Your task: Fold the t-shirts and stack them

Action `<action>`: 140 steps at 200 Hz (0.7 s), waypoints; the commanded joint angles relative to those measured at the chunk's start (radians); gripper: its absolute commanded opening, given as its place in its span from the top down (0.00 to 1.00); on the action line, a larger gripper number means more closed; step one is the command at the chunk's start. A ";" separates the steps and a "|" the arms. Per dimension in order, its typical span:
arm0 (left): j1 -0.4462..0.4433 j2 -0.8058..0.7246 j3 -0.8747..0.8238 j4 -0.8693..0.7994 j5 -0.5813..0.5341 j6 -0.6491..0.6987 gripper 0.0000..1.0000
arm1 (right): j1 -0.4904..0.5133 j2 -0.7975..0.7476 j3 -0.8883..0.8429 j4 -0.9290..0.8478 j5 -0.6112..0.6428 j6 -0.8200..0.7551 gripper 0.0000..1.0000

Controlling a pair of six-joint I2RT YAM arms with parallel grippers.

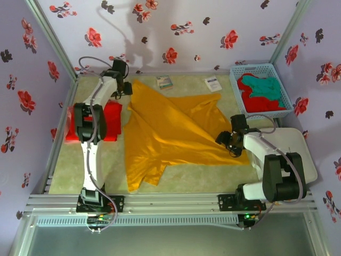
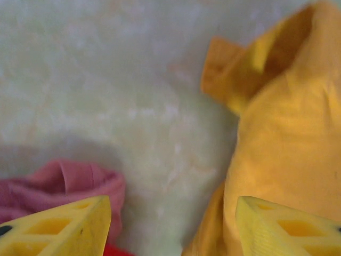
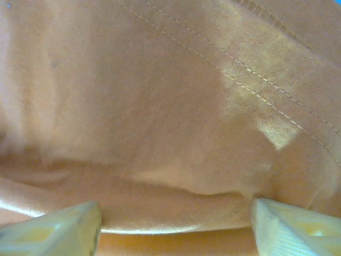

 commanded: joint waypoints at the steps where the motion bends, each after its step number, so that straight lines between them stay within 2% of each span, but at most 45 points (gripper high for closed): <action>1: -0.031 -0.179 -0.116 0.016 0.039 -0.037 0.36 | -0.007 -0.029 0.075 -0.044 0.006 -0.020 0.22; 23: -0.053 -0.298 -0.290 0.048 0.052 -0.055 0.36 | -0.007 0.012 0.152 -0.052 0.025 -0.032 0.17; 62: -0.112 -0.489 -0.596 0.101 0.069 -0.097 0.36 | -0.008 0.135 0.310 -0.013 0.025 -0.030 0.16; 107: -0.189 -0.699 -0.952 0.130 0.071 -0.183 0.37 | -0.010 0.356 0.527 0.046 0.069 -0.024 0.25; 140: -0.234 -0.871 -1.142 0.110 0.072 -0.254 0.38 | -0.011 0.521 0.691 0.076 0.070 -0.030 0.35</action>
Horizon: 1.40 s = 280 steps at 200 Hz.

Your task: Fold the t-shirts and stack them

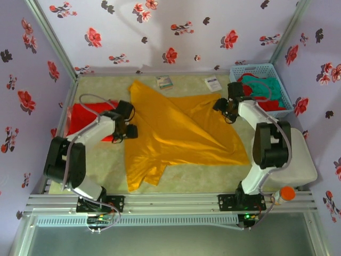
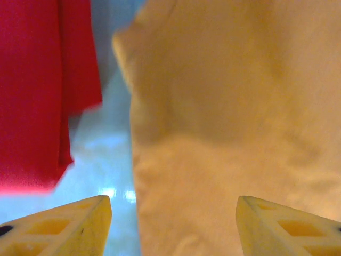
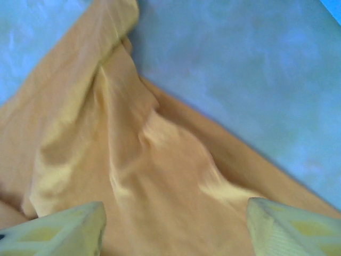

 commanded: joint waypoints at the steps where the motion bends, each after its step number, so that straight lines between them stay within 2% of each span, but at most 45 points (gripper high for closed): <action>1: -0.025 -0.133 -0.100 -0.010 0.000 -0.090 0.39 | -0.004 0.087 0.096 0.046 0.030 -0.005 0.35; 34: -0.077 -0.272 -0.248 -0.047 0.002 -0.202 0.40 | -0.006 0.235 0.240 0.049 0.058 -0.012 0.45; 57: -0.130 -0.318 -0.302 -0.066 0.008 -0.288 0.41 | -0.004 0.310 0.301 0.076 0.072 -0.002 0.48; 84: -0.186 -0.350 -0.339 -0.080 0.012 -0.357 0.41 | -0.004 0.418 0.419 0.022 0.086 -0.009 0.51; 90: -0.196 -0.357 -0.347 -0.081 0.012 -0.370 0.41 | -0.004 0.437 0.441 0.006 0.088 -0.011 0.58; 116: -0.237 -0.383 -0.379 -0.101 0.014 -0.415 0.42 | -0.004 0.456 0.458 0.032 0.091 -0.021 0.66; 132: -0.267 -0.407 -0.399 -0.117 0.016 -0.448 0.45 | -0.004 0.446 0.482 0.021 0.117 -0.035 0.86; 159: -0.301 -0.457 -0.446 -0.129 0.017 -0.501 0.47 | -0.010 0.430 0.547 -0.010 0.166 -0.056 1.00; 204: -0.346 -0.503 -0.496 -0.147 0.017 -0.568 0.48 | -0.014 0.507 0.729 -0.121 0.235 -0.097 1.00; 213: -0.355 -0.507 -0.505 -0.145 0.017 -0.579 0.48 | -0.013 0.522 0.751 -0.132 0.240 -0.104 0.92; 227: -0.364 -0.511 -0.509 -0.152 0.017 -0.588 0.48 | -0.013 0.530 0.763 -0.137 0.261 -0.112 0.69; 244: -0.376 -0.516 -0.508 -0.165 0.017 -0.594 0.48 | -0.015 0.528 0.768 -0.142 0.265 -0.121 0.49; 280: -0.387 -0.555 -0.523 -0.183 0.077 -0.593 0.45 | -0.010 0.469 0.739 -0.171 0.280 -0.157 0.21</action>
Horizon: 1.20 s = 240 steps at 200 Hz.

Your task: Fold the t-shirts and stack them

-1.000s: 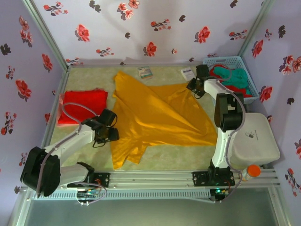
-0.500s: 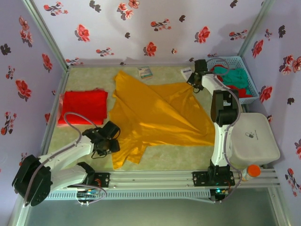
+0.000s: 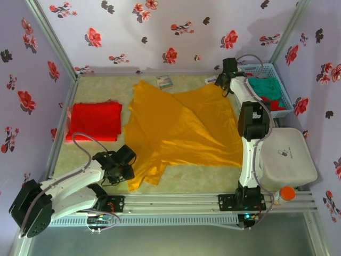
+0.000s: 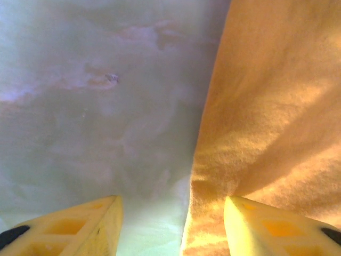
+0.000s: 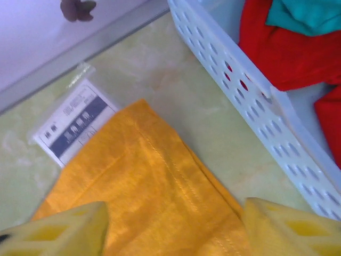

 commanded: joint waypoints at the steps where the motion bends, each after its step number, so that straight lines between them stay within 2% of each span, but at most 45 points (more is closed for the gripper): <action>1: -0.008 -0.033 -0.015 -0.049 0.045 -0.028 0.45 | 0.001 -0.045 -0.009 -0.042 0.043 -0.034 0.20; 15: -0.007 -0.052 -0.022 -0.067 0.066 -0.028 0.44 | 0.005 -0.101 -0.060 -0.035 0.035 -0.038 0.10; 20: -0.008 -0.062 -0.025 -0.070 0.074 -0.028 0.43 | 0.008 -0.125 -0.086 -0.029 0.032 -0.039 0.01; 80: -0.013 -0.171 -0.040 -0.143 0.142 -0.055 0.46 | 0.036 -0.408 -0.405 -0.035 -0.064 0.047 0.01; 103: -0.027 -0.172 -0.057 -0.100 0.167 -0.081 0.47 | 0.043 -0.538 -0.576 0.006 -0.120 0.079 0.01; 140: -0.091 -0.165 -0.081 -0.036 0.171 -0.147 0.48 | 0.063 -0.728 -0.843 0.023 -0.138 0.114 0.11; 173: -0.125 -0.133 -0.084 0.009 0.172 -0.165 0.50 | 0.066 -0.877 -0.987 -0.061 -0.073 0.142 0.24; 219: -0.149 -0.098 -0.095 0.082 0.172 -0.178 0.56 | 0.047 -1.014 -1.129 -0.180 -0.004 0.217 0.29; 240: -0.150 -0.087 -0.095 0.091 0.167 -0.178 0.61 | 0.047 -1.060 -1.198 -0.181 -0.016 0.243 0.32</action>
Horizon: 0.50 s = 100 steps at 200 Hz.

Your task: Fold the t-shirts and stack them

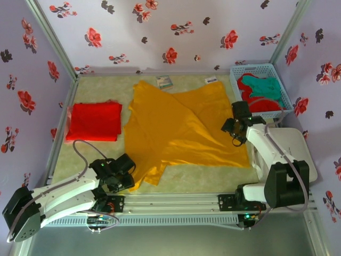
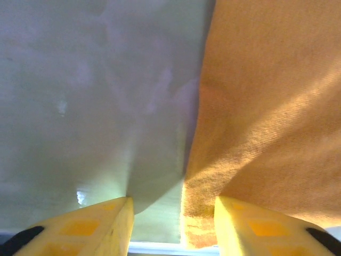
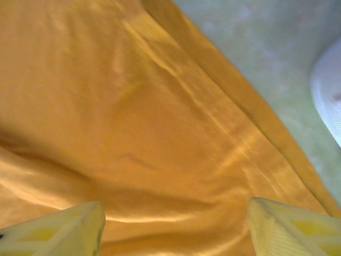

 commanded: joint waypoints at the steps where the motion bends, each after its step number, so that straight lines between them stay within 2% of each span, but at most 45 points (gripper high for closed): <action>1: -0.017 0.027 -0.027 0.136 0.052 -0.025 0.62 | -0.006 -0.044 -0.070 -0.065 0.033 0.063 0.32; 36: -0.016 0.027 -0.019 0.136 0.017 -0.031 0.70 | -0.008 -0.021 -0.120 -0.087 -0.020 0.087 0.31; 56: -0.017 0.022 -0.024 0.145 -0.005 -0.035 0.73 | -0.008 -0.039 -0.145 -0.098 0.002 0.081 0.32; 100: -0.011 0.040 -0.019 0.147 -0.054 -0.038 0.95 | -0.008 -0.088 -0.182 -0.132 0.025 0.085 0.32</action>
